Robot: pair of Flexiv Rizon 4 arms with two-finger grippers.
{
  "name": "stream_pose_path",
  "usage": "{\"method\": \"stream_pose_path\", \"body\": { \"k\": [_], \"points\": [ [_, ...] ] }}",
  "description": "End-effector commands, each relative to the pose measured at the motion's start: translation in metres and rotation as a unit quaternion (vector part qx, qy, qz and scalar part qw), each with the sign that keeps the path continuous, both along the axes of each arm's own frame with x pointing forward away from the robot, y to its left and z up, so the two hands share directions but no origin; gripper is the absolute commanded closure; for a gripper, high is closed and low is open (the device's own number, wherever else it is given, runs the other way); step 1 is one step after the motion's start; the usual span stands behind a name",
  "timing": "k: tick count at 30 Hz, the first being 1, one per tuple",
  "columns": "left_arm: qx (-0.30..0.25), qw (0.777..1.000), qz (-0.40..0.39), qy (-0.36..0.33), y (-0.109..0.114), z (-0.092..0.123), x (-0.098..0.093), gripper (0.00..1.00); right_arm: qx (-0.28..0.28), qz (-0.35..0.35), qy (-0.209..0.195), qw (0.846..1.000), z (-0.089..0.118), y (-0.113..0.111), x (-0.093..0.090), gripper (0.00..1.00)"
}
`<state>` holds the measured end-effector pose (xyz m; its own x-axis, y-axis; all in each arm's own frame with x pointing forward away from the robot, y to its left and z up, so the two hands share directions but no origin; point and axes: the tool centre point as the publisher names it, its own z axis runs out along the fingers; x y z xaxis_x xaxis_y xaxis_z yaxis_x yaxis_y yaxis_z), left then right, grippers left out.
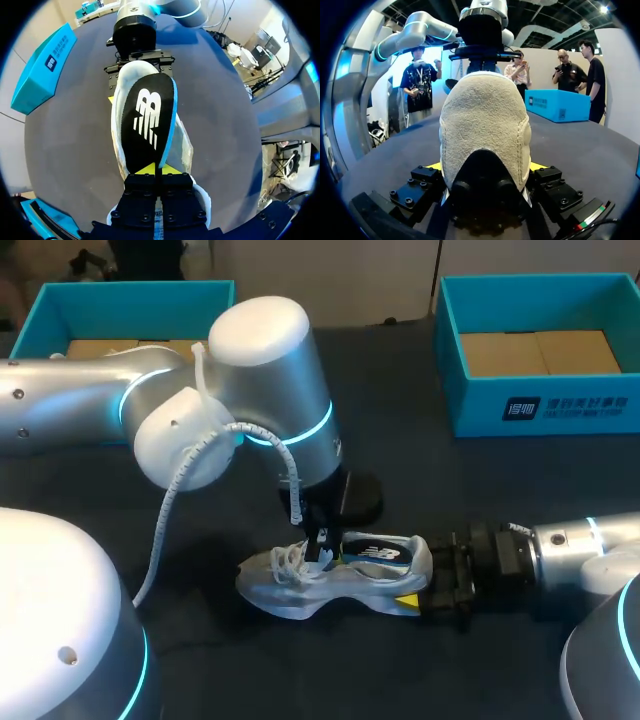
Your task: Take the shoe out of the shoebox, open the shoe tongue, remove and reinsert the insole, then place the shoe into the shoebox
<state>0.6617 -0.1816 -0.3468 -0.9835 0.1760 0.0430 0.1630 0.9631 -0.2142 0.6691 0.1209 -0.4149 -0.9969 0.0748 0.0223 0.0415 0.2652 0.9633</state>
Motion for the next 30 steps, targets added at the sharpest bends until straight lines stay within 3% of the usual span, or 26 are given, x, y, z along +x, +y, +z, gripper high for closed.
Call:
{"method": "stream_pose_path", "body": {
  "k": [1,5,6,8,12,30],
  "points": [
    [0.007,1.000,0.005,-0.009,-0.006,0.000,-0.004,1.00,-0.002,-0.001,0.000,1.000,0.001,0.000,0.000,1.00],
    [0.010,1.000,0.009,-0.011,-0.007,-0.002,-0.002,1.00,-0.002,-0.001,0.000,1.000,0.001,0.000,0.000,1.00],
    [0.012,1.000,0.011,-0.012,-0.007,-0.003,-0.001,0.90,-0.002,-0.001,0.000,1.000,0.001,0.000,0.000,1.00],
    [0.012,1.000,0.014,-0.013,-0.006,-0.004,0.001,0.90,-0.002,-0.001,0.000,1.000,0.001,0.000,0.000,1.00],
    [0.011,1.000,0.018,-0.011,-0.003,-0.003,0.005,0.79,-0.002,-0.001,0.000,1.000,0.001,0.000,0.000,1.00],
    [-0.017,1.000,-0.017,-0.010,0.002,0.021,-0.008,0.75,-0.002,-0.001,0.000,1.000,0.001,0.000,0.000,1.00]
  ]
}}
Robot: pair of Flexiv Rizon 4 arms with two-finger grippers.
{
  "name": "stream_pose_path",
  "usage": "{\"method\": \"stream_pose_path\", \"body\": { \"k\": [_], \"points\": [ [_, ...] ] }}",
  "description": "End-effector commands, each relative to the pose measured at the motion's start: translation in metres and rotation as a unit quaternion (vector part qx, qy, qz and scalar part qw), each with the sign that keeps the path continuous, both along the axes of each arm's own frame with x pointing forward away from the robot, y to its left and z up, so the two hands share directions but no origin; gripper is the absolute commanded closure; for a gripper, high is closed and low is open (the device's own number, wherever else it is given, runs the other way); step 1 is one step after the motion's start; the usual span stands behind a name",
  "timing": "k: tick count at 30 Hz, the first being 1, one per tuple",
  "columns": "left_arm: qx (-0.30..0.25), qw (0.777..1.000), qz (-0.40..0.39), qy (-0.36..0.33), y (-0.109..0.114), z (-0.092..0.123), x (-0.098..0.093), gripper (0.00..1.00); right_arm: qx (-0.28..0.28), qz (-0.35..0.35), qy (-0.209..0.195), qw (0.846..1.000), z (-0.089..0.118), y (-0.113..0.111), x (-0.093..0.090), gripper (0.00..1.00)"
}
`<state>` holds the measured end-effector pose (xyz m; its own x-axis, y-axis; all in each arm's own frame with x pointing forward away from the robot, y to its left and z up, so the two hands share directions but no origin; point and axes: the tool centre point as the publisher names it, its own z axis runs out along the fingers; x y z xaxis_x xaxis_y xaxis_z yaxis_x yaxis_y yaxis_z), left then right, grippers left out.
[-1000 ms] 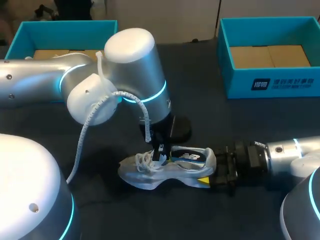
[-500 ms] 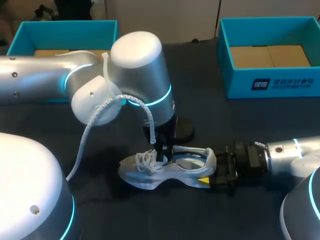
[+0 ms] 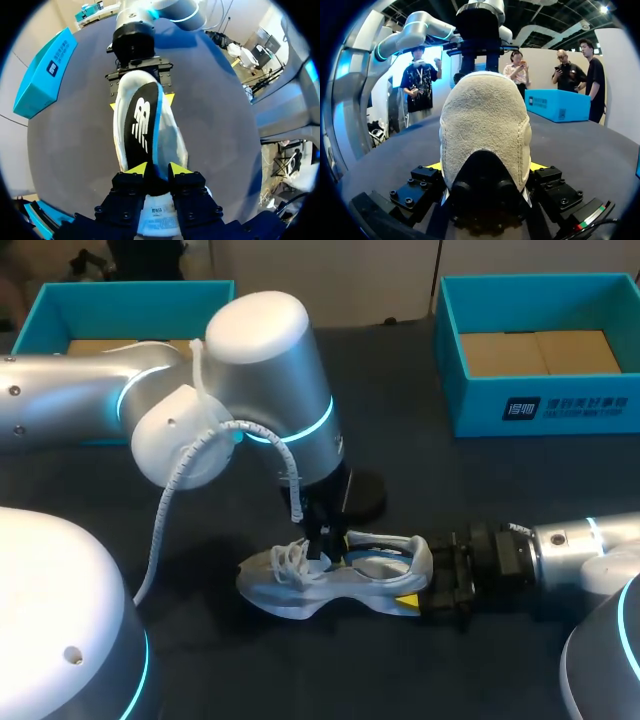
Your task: Take the shoe out of the shoebox, open the shoe tongue, remove and reinsert the insole, then place the shoe into the shoebox
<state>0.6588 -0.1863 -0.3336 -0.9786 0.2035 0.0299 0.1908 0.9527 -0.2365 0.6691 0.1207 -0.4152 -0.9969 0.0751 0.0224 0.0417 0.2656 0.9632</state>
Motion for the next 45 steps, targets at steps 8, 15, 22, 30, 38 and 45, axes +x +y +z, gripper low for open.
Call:
{"method": "stream_pose_path", "body": {
  "k": [8,15,22,30,38,45],
  "points": [
    [-0.012,1.000,-0.011,-0.026,-0.003,0.017,-0.012,0.74,-0.002,0.000,0.000,1.000,0.001,0.001,-0.001,1.00],
    [-0.010,1.000,-0.011,-0.027,-0.003,0.016,-0.010,0.74,-0.002,0.000,0.000,1.000,0.001,0.001,-0.001,1.00],
    [-0.017,0.999,-0.014,-0.038,-0.002,0.024,-0.015,0.74,-0.002,0.000,0.000,1.000,0.001,0.001,-0.001,1.00],
    [-0.025,0.999,-0.018,-0.036,-0.005,0.033,-0.015,0.74,-0.002,0.000,0.000,1.000,0.001,0.001,-0.001,1.00],
    [-0.026,0.998,-0.032,-0.053,-0.019,0.032,-0.029,0.74,-0.002,0.000,0.000,1.000,0.001,0.001,-0.001,1.00],
    [-0.037,0.997,-0.038,-0.062,-0.024,0.031,-0.036,0.75,-0.002,0.000,0.000,1.000,0.001,0.001,-0.001,1.00]
  ]
}}
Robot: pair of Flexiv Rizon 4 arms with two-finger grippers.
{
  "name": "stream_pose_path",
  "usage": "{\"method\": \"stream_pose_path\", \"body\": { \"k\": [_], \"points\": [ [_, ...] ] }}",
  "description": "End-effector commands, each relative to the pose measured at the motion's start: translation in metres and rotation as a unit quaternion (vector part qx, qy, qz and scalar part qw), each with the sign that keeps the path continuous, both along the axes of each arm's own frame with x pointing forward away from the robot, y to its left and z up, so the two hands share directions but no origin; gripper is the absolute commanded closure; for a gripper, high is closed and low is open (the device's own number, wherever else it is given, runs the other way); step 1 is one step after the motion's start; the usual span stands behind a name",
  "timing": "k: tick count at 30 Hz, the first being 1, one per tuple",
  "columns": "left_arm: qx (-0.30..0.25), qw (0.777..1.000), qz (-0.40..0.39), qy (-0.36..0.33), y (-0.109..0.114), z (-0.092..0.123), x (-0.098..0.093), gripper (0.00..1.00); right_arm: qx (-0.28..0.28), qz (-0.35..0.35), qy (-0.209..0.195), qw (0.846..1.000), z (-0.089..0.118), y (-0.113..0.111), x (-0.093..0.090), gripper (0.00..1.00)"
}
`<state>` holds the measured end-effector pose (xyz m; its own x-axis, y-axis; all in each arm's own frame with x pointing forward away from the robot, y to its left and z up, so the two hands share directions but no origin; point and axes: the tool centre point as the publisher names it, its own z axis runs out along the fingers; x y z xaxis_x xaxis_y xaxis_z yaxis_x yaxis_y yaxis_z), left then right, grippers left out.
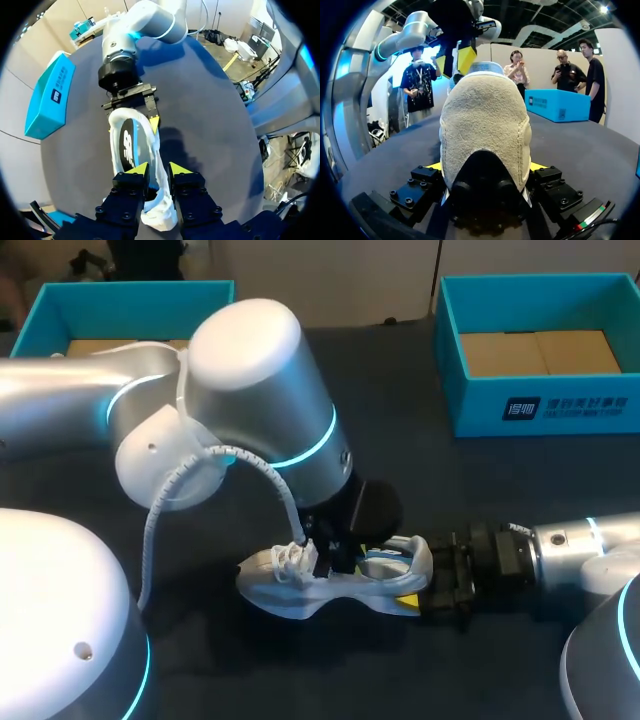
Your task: Take the shoe out of the shoebox, open the shoe tongue, remove and reinsert the insole, then place the shoe into the shoebox
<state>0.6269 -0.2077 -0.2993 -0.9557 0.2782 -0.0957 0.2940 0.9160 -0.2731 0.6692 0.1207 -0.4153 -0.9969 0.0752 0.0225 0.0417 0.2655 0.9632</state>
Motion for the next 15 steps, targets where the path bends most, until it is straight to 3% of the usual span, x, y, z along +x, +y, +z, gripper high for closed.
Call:
{"method": "stream_pose_path", "body": {
  "k": [1,15],
  "points": [
    [-0.004,1.000,0.004,-0.010,-0.003,-0.003,-0.005,0.75,-0.002,0.000,0.000,1.000,0.001,0.001,-0.001,1.00],
    [-0.003,1.000,0.022,-0.020,-0.012,-0.002,0.009,0.76,-0.002,0.000,0.000,1.000,0.001,0.001,-0.001,1.00]
  ]
}}
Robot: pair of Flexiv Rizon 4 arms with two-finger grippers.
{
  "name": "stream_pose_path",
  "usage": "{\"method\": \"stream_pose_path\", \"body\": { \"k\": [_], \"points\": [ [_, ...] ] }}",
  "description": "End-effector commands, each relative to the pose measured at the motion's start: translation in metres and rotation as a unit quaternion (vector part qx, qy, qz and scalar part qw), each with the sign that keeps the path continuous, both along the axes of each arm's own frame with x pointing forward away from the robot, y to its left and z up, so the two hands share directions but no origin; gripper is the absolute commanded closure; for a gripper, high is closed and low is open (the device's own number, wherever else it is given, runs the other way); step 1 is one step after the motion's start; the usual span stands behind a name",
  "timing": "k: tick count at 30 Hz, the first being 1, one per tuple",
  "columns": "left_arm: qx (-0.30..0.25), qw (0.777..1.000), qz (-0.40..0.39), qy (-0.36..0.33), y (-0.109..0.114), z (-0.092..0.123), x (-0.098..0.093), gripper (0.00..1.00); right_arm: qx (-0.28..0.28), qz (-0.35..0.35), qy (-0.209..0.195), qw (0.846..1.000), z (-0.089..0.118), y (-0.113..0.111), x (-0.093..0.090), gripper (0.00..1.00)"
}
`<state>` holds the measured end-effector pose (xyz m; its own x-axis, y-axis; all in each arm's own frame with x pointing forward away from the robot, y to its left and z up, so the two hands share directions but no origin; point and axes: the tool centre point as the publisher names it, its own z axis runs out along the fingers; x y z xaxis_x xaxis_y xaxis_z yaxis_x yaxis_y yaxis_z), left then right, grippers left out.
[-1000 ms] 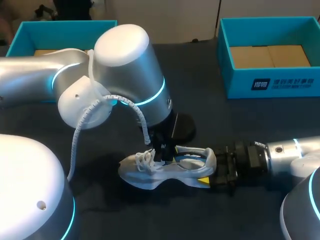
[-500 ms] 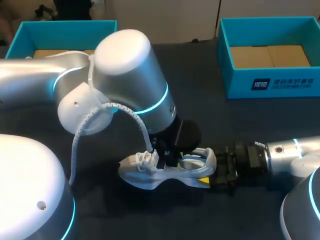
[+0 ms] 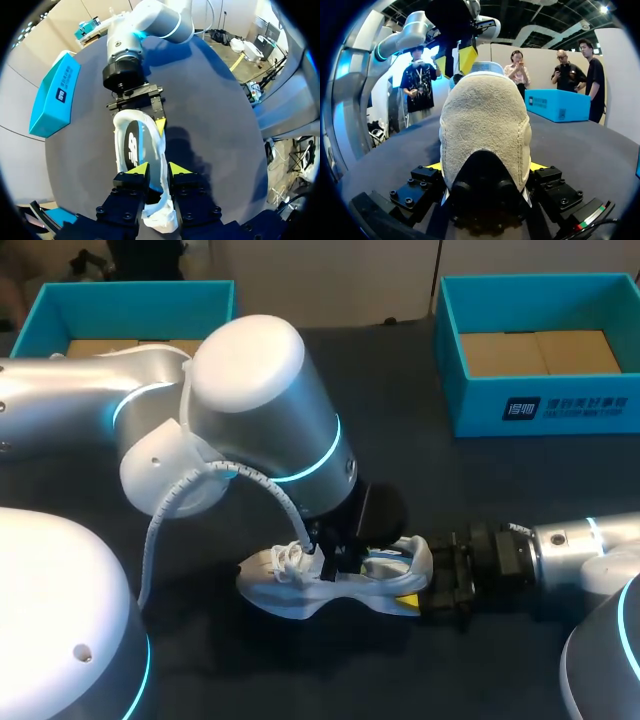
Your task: Take the shoe out of the shoebox, open the shoe tongue, remove and reinsert the insole, then place the shoe into the shoebox
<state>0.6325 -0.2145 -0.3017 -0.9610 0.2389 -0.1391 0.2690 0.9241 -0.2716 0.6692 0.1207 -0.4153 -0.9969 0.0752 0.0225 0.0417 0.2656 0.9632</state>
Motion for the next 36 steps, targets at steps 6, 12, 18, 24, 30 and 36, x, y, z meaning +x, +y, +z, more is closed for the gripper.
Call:
{"method": "stream_pose_path", "body": {
  "k": [6,12,18,24,30,36],
  "points": [
    [-0.002,1.000,0.013,0.003,-0.011,0.005,0.013,0.78,-0.002,0.000,0.000,1.000,0.001,0.001,-0.001,1.00],
    [-0.001,1.000,0.020,0.007,-0.018,0.003,0.023,0.79,-0.002,0.000,0.000,1.000,0.001,0.001,-0.001,1.00],
    [0.003,1.000,0.022,0.009,-0.023,-0.001,0.029,0.78,-0.002,0.000,0.000,1.000,0.001,0.001,-0.001,1.00],
    [0.005,1.000,0.022,0.009,-0.024,-0.003,0.030,0.78,-0.002,0.000,0.000,1.000,0.001,0.001,-0.001,1.00],
    [0.013,1.000,0.024,0.008,-0.029,-0.010,0.036,0.79,-0.002,0.000,0.000,1.000,0.001,0.001,-0.001,1.00],
    [0.023,0.999,0.027,0.011,-0.032,-0.016,0.040,0.77,-0.002,0.000,0.000,1.000,0.001,0.001,-0.001,1.00]
  ]
}}
